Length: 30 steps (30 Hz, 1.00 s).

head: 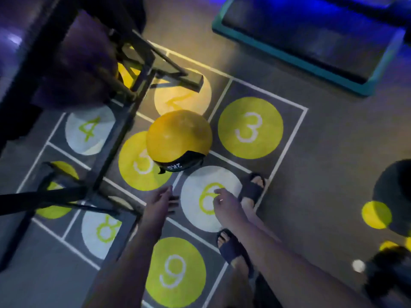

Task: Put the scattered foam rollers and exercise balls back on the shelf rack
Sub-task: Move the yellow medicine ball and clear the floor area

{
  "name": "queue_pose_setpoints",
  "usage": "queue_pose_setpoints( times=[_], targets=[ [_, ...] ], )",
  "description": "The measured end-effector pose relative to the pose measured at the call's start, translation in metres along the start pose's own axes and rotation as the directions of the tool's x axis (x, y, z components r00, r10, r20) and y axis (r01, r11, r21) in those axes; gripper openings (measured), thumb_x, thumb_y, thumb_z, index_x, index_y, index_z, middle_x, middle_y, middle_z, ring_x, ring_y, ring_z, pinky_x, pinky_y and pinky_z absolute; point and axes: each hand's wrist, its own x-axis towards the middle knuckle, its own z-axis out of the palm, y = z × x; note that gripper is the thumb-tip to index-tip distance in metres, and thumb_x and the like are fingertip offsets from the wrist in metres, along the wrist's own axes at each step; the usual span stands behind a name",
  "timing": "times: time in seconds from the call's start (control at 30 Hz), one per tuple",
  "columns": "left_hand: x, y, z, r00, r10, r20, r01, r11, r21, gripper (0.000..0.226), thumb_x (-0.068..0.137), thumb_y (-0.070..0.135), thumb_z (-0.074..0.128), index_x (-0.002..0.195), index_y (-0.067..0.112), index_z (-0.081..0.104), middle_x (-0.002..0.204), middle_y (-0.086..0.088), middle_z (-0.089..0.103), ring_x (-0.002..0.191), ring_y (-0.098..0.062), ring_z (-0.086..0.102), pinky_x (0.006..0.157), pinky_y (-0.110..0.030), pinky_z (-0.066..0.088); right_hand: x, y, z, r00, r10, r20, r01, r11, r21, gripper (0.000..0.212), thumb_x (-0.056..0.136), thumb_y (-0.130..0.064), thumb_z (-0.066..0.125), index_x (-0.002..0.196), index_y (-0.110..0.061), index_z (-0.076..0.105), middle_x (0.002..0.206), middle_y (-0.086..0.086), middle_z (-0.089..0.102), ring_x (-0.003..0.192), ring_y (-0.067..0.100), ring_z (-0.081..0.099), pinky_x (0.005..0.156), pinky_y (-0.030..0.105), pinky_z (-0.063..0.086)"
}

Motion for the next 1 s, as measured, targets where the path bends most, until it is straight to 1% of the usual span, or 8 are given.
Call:
queue_pose_setpoints(
  times=[0.17,0.4,0.6,0.67,0.73,0.8,0.9,1.0],
  targets=[
    [0.055,0.007,0.033,0.997,-0.067,0.043,0.068,0.997,-0.025,0.022,0.106,0.03,0.055,0.118,0.016,0.067,0.104,-0.01,0.073,0.086,-0.022,0.067,0.073,-0.037,0.051,0.071,-0.004,-0.024,0.992,0.119,-0.051,-0.12,0.993,-0.021,0.034,0.1,-0.014,0.047,0.131,-0.01,0.059,0.13,0.012,0.064,0.122,0.031,0.059,0.098,0.038,0.048],
    [0.119,0.059,0.002,0.97,-0.243,0.007,0.243,0.969,0.038,0.021,0.106,0.03,0.055,0.113,0.013,0.065,0.104,-0.012,0.071,0.081,-0.021,0.063,0.067,-0.034,0.047,0.136,-0.063,-0.061,0.971,0.238,-0.013,-0.237,0.96,-0.148,0.033,0.102,-0.019,0.046,0.132,-0.012,0.056,0.13,0.016,0.062,0.119,0.034,0.059,0.095,0.039,0.049],
    [0.253,0.125,-0.005,0.991,-0.076,-0.107,0.09,0.987,0.134,0.024,0.106,0.02,0.052,0.125,0.013,0.064,0.102,-0.002,0.068,0.087,-0.02,0.062,0.069,-0.033,0.048,0.232,-0.129,-0.026,0.995,0.043,-0.086,-0.05,0.995,-0.085,0.031,0.099,-0.02,0.049,0.127,-0.011,0.059,0.121,0.014,0.066,0.112,0.036,0.062,0.087,0.043,0.052],
    [0.3,0.13,0.0,0.983,-0.043,-0.178,0.086,0.967,0.241,0.032,0.102,0.026,0.06,0.132,0.015,0.06,0.116,0.0,0.065,0.095,-0.02,0.058,0.079,-0.034,0.046,0.27,-0.134,-0.004,0.982,-0.102,-0.16,0.074,0.982,-0.173,0.043,0.099,-0.023,0.052,0.14,-0.013,0.052,0.136,0.012,0.061,0.117,0.034,0.062,0.093,0.043,0.052],
    [0.352,0.132,0.008,0.967,-0.019,-0.253,0.095,0.951,0.295,0.046,0.1,0.03,0.059,0.144,0.02,0.052,0.139,-0.003,0.056,0.112,-0.026,0.056,0.092,-0.041,0.046,0.309,-0.142,0.018,0.955,-0.2,-0.22,0.147,0.961,-0.235,0.052,0.101,-0.027,0.051,0.151,-0.017,0.043,0.157,0.007,0.044,0.136,0.029,0.05,0.107,0.043,0.044],
    [0.405,0.138,0.018,0.952,0.091,-0.291,0.066,0.871,0.488,0.054,0.102,0.031,0.051,0.154,0.022,0.041,0.159,-0.006,0.039,0.14,-0.032,0.042,0.113,-0.054,0.036,0.353,-0.146,0.042,0.965,-0.218,-0.145,0.174,0.948,-0.266,0.06,0.105,-0.04,0.041,0.16,-0.026,0.022,0.169,-0.002,0.015,0.154,0.022,0.022,0.121,0.048,0.026],
    [0.49,0.135,0.034,0.969,0.126,-0.212,0.069,0.685,0.725,0.058,0.105,0.041,0.036,0.159,0.019,0.032,0.168,-0.012,0.022,0.155,-0.033,0.017,0.123,-0.057,0.017,0.41,-0.129,0.073,0.957,-0.261,-0.127,0.187,0.889,-0.419,0.065,0.104,-0.061,0.024,0.161,-0.037,0.006,0.169,-0.011,0.0,0.157,0.016,0.003,0.122,0.061,0.011],
    [0.558,0.098,0.019,0.995,-0.022,-0.097,0.088,0.65,0.755,0.084,0.084,0.074,0.021,0.148,0.025,0.047,0.156,-0.014,0.045,0.142,-0.038,0.041,0.117,-0.062,0.031,0.423,-0.115,0.086,0.947,-0.243,-0.209,0.139,0.899,-0.415,0.066,0.1,-0.068,0.019,0.159,-0.043,0.008,0.169,-0.016,0.003,0.156,0.011,0.004,0.119,0.064,0.007]
  ],
)
